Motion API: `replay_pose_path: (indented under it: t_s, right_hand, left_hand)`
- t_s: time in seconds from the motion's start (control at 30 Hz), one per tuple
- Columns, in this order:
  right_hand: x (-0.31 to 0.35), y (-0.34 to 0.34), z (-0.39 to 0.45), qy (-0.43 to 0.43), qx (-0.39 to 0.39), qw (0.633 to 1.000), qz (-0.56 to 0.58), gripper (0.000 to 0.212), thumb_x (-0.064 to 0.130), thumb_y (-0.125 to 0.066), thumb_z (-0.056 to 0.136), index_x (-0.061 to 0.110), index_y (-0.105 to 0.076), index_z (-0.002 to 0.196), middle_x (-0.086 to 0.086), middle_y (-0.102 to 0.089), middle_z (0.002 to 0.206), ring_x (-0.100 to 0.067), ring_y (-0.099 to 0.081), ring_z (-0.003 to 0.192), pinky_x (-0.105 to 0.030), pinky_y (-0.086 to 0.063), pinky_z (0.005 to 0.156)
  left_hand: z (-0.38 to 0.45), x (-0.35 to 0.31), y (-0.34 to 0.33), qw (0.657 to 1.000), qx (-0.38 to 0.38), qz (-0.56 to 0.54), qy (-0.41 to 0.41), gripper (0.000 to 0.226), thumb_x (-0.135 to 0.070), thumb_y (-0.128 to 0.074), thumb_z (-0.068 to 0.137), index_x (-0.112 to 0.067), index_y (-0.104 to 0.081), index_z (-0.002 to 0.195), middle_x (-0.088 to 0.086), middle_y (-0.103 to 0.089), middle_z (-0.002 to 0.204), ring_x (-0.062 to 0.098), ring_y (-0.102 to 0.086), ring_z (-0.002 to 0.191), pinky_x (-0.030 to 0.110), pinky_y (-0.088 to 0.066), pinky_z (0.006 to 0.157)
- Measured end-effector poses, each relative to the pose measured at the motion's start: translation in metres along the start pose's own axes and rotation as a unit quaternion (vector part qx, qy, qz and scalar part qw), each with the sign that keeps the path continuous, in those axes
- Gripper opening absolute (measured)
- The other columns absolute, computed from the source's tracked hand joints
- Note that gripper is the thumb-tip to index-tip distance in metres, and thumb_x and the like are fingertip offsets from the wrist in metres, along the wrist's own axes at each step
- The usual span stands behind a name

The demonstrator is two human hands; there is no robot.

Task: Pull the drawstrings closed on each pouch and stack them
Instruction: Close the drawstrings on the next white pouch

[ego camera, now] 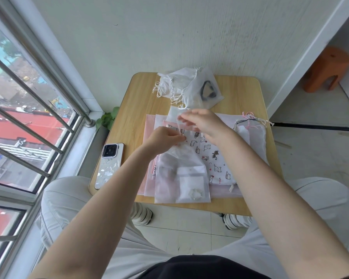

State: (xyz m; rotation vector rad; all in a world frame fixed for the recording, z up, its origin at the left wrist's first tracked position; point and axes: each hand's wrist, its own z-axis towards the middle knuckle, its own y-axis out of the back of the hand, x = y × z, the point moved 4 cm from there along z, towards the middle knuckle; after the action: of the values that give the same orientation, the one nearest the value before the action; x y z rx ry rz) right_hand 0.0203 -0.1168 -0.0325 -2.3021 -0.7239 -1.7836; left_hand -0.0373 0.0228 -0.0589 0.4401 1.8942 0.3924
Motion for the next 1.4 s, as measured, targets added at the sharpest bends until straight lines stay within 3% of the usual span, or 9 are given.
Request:
replay_pose_path:
  t_s: [0.1,0.2,0.4,0.53,0.77,1.0,1.1,1.27,1.4]
  right_hand:
    - [0.0,-0.001,0.0,0.035,0.003,0.998,0.049,0.024,0.028,-0.063,0.09,0.038,-0.066,0.111,0.008,-0.065,0.113,-0.01,-0.061,0.103,-0.031,-0.049,0.09]
    - [-0.011,0.001,0.0,0.031,-0.025,0.998,-0.047,0.027,0.014,-0.064,0.088,0.025,-0.069,0.112,0.009,-0.068,0.105,-0.008,-0.063,0.1,-0.023,-0.049,0.081]
    - [-0.02,-0.014,-0.008,0.057,-0.007,0.99,-0.126,0.014,0.008,-0.075,0.078,0.021,-0.074,0.084,0.007,-0.072,0.08,-0.005,-0.067,0.078,-0.019,-0.053,0.077]
    - [-0.019,-0.012,-0.007,0.065,-0.03,0.98,-0.187,0.014,0.013,-0.079,0.075,0.024,-0.071,0.075,0.006,-0.07,0.075,-0.01,-0.066,0.075,-0.025,-0.054,0.075]
    - [-0.027,0.0,-0.006,-0.008,0.027,0.982,-0.184,0.01,0.012,-0.066,0.088,0.019,-0.063,0.082,-0.004,-0.068,0.085,-0.019,-0.064,0.081,-0.041,-0.056,0.085]
    - [-0.018,-0.009,-0.016,0.015,0.038,0.99,-0.135,0.024,0.015,-0.076,0.074,0.019,-0.058,0.089,-0.003,-0.072,0.093,-0.012,-0.064,0.079,-0.032,-0.052,0.08]
    - [-0.015,-0.013,-0.017,0.04,0.022,0.985,-0.165,0.025,0.006,-0.078,0.072,0.018,-0.058,0.08,-0.006,-0.073,0.085,-0.012,-0.062,0.07,-0.029,-0.05,0.07]
    - [-0.011,-0.012,-0.018,0.065,-0.031,0.975,-0.209,0.025,0.006,-0.08,0.069,0.02,-0.059,0.07,0.0,-0.072,0.071,-0.009,-0.061,0.063,-0.02,-0.046,0.06]
    - [-0.016,-0.011,-0.016,0.072,-0.064,0.971,-0.221,0.021,0.006,-0.077,0.072,0.02,-0.061,0.074,0.0,-0.071,0.072,-0.014,-0.069,0.072,-0.029,-0.054,0.069]
  left_hand:
    - [0.0,0.001,0.001,0.998,-0.004,-0.057,0.019,0.017,-0.023,-0.065,0.087,-0.017,-0.079,0.079,-0.006,-0.05,0.058,0.011,-0.036,0.051,0.021,-0.032,0.05]
    - [0.001,0.004,0.004,0.992,0.015,-0.112,0.05,0.024,-0.022,-0.058,0.091,-0.009,-0.077,0.094,-0.005,-0.052,0.062,0.01,-0.033,0.047,0.018,-0.024,0.043]
    - [-0.001,0.006,0.006,0.988,0.034,-0.141,0.06,0.025,-0.02,-0.052,0.092,-0.009,-0.064,0.074,0.0,-0.06,0.063,0.013,-0.04,0.047,0.024,-0.025,0.047]
    - [0.0,0.01,0.006,0.986,0.042,-0.138,0.077,0.024,-0.02,-0.055,0.091,-0.001,-0.068,0.083,0.007,-0.061,0.068,0.014,-0.044,0.047,0.025,-0.028,0.047]
    - [0.004,0.02,0.008,0.981,0.01,-0.178,0.074,0.02,-0.017,-0.062,0.093,-0.008,-0.072,0.079,0.007,-0.065,0.078,0.011,-0.043,0.052,0.024,-0.03,0.057]
    - [0.003,0.007,0.003,0.989,-0.001,-0.146,0.018,0.015,-0.01,-0.067,0.091,-0.014,-0.055,0.082,-0.009,-0.06,0.056,0.006,-0.042,0.048,0.014,-0.032,0.044]
    - [0.003,0.004,0.004,0.993,-0.022,-0.118,0.011,0.016,-0.014,-0.073,0.087,-0.012,-0.057,0.087,-0.004,-0.057,0.063,0.006,-0.047,0.051,0.013,-0.037,0.045]
    - [0.001,0.004,0.008,0.99,-0.064,-0.127,0.019,0.014,-0.015,-0.08,0.08,-0.006,-0.069,0.08,0.003,-0.064,0.064,0.005,-0.057,0.052,0.014,-0.048,0.053]
    - [-0.001,0.003,0.006,0.988,-0.064,-0.137,0.031,0.012,-0.017,-0.079,0.08,-0.006,-0.075,0.08,0.006,-0.069,0.068,0.017,-0.062,0.068,0.028,-0.058,0.075]
